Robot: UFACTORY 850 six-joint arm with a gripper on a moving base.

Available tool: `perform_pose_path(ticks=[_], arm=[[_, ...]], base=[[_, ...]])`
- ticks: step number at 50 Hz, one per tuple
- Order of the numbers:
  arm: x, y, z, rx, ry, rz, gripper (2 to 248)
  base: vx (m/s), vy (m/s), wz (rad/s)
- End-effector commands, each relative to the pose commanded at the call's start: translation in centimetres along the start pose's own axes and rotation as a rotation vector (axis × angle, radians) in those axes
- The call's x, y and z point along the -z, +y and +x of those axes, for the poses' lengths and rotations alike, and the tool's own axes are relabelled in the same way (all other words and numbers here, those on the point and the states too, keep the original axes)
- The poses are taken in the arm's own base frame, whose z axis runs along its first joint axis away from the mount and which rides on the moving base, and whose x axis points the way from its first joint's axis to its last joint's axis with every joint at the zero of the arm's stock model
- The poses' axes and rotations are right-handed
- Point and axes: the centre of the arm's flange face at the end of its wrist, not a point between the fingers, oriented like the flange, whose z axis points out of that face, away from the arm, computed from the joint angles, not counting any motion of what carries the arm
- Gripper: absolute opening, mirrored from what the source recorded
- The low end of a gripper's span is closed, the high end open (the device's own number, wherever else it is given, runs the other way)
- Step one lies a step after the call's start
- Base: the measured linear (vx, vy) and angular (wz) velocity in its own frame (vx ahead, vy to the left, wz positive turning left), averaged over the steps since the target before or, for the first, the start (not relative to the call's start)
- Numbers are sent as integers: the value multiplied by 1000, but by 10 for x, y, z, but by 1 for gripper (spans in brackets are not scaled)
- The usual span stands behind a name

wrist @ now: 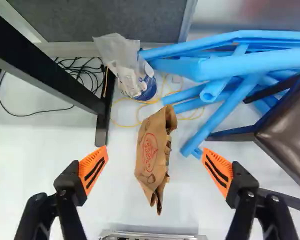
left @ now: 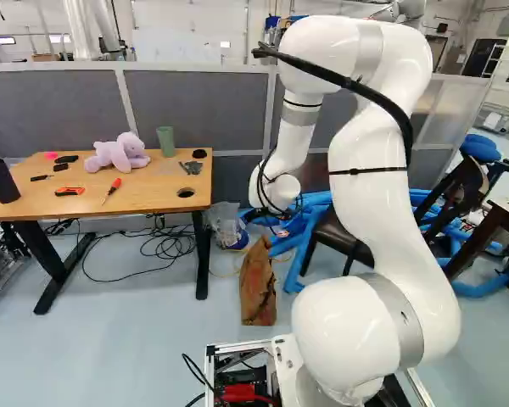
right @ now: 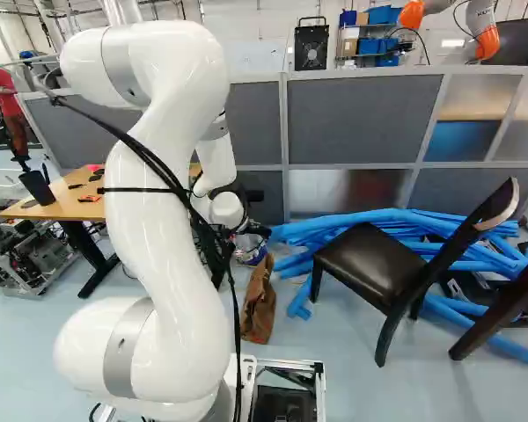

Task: Pick up the bag on the ground and place it on the table

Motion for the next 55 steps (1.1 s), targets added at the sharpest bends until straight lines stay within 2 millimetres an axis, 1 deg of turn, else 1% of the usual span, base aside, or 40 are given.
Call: perform_pose_path(ticks=[21,55], arm=[[-39,5,0,-10,-95,-5,247],[-97,28,-7,-50,-240,-22,247]], base=[[0,0,0],[0,0,0]])
